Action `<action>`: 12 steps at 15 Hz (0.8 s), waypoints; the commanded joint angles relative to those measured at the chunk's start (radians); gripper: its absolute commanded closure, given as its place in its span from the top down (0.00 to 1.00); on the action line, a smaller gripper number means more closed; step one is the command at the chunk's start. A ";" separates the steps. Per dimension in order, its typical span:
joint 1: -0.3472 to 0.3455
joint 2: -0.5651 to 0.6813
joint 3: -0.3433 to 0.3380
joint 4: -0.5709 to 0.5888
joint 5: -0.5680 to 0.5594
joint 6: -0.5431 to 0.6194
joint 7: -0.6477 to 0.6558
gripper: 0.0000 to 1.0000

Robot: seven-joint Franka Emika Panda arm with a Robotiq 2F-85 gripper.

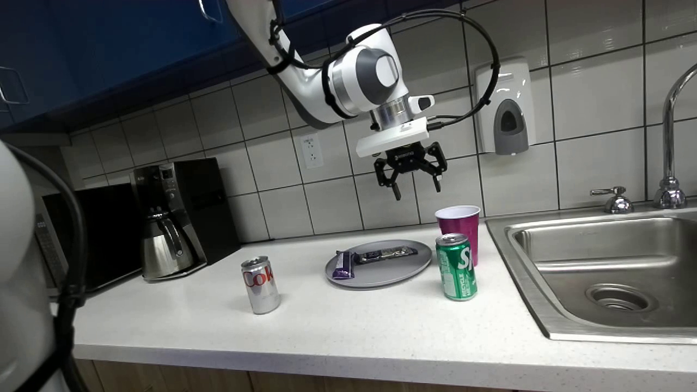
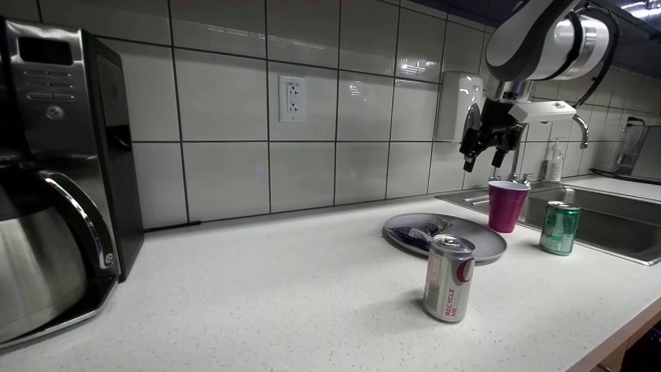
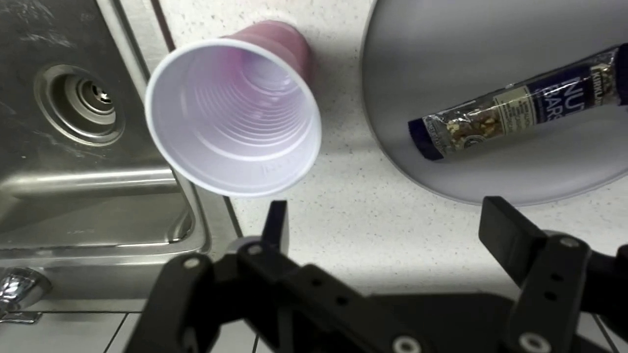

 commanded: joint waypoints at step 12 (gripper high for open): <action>0.144 0.015 0.021 0.020 -0.060 -0.126 0.605 1.00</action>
